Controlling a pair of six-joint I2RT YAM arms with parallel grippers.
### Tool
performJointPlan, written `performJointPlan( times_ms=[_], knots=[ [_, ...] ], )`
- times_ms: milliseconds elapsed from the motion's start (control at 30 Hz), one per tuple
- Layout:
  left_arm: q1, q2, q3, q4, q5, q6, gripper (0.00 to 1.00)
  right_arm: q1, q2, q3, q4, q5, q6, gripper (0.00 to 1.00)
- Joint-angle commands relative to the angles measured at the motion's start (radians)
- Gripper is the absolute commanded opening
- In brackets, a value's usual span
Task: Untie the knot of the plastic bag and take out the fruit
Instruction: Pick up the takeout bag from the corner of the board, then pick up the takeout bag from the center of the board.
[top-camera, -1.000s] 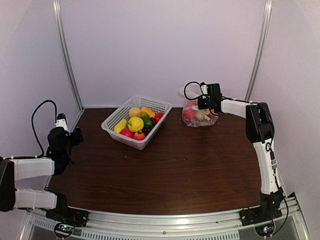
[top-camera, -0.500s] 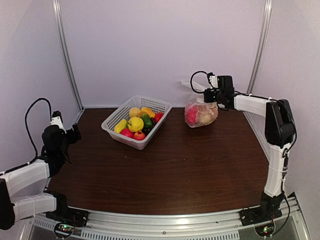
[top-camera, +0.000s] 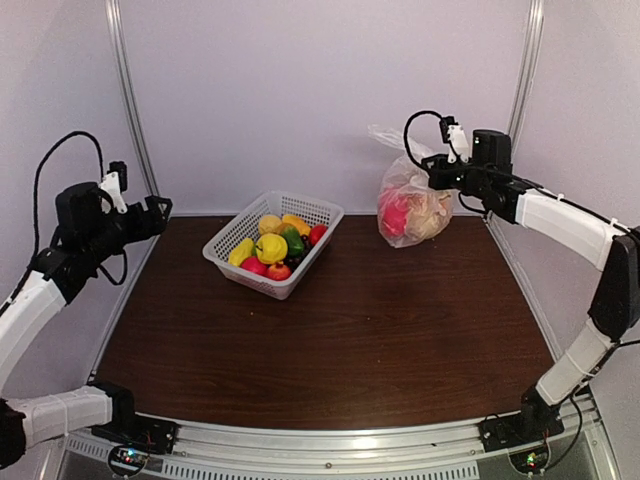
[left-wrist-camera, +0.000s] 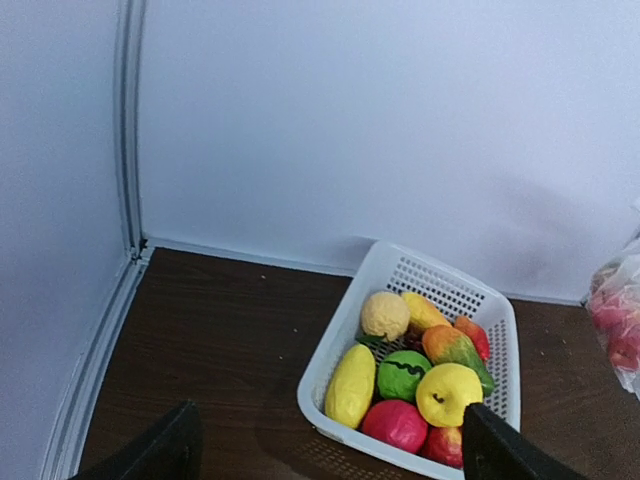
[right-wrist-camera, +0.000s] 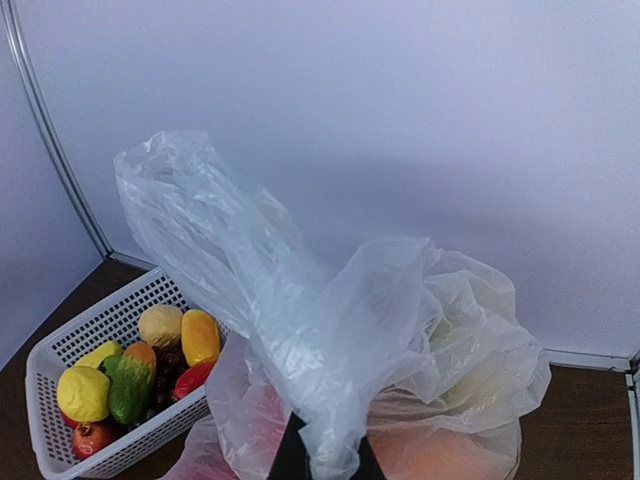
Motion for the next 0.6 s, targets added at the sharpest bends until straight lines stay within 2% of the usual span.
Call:
performJointPlan(
  times_ms=[0,100,200,367,567],
  knots=[
    [-0.123,0.096,0.189,-0.215,0.175,0.095,0.91,0.087,-0.124,-0.087,-0.087,-0.008,-0.03,0.0],
    [-0.216,0.169,0.317,-0.267,0.256,0.171,0.91,0.158,-0.21,-0.173,-0.143,0.023,-0.053,0.0],
    [-0.266,0.198,0.359,-0.241,0.332,0.225,0.91,0.241,-0.303,-0.27,-0.167,0.005,-0.054,0.0],
    [-0.28,0.149,0.184,-0.012,0.413,0.248,0.91,0.363,-0.449,-0.396,-0.194,-0.043,-0.028,0.0],
    [-0.289,0.141,0.109,0.04,0.468,0.217,0.91,0.482,-0.556,-0.539,-0.12,-0.079,0.061,0.0]
  ],
)
